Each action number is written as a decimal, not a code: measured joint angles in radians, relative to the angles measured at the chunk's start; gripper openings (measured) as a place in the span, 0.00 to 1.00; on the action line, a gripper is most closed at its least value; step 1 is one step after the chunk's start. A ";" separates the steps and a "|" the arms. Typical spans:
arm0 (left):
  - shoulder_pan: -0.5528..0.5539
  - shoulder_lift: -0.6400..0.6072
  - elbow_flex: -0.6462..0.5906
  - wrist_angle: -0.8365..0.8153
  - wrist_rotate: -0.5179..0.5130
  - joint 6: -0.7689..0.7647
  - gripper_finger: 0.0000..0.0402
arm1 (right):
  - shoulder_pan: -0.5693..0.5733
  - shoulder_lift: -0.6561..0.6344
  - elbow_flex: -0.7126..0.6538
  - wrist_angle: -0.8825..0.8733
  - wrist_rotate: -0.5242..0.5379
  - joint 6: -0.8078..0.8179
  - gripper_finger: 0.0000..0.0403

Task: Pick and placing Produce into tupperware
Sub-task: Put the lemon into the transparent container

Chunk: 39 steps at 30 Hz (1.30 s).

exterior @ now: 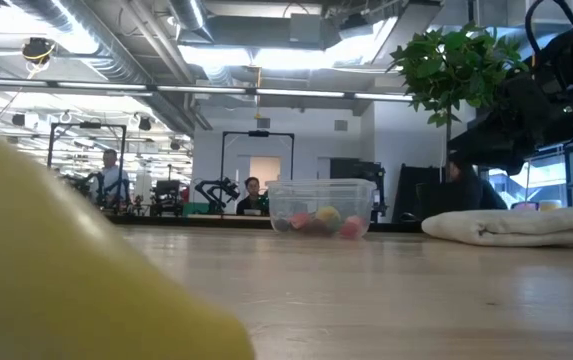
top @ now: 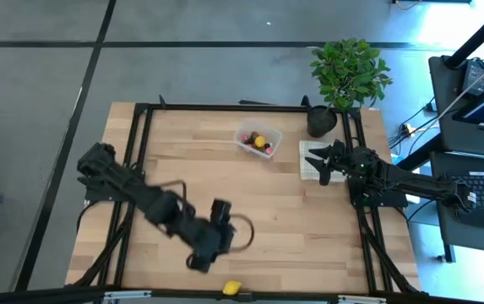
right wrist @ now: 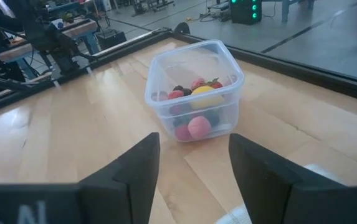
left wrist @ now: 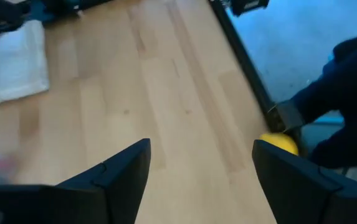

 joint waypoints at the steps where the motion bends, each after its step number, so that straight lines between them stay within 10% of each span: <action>1: -0.018 0.014 0.002 0.011 -0.017 -0.028 0.68 | 0.000 0.000 0.000 0.000 0.000 0.003 0.48; 39: -0.191 0.413 0.000 0.246 -0.079 -0.530 0.68 | 0.001 0.000 0.000 0.000 -0.001 0.051 0.48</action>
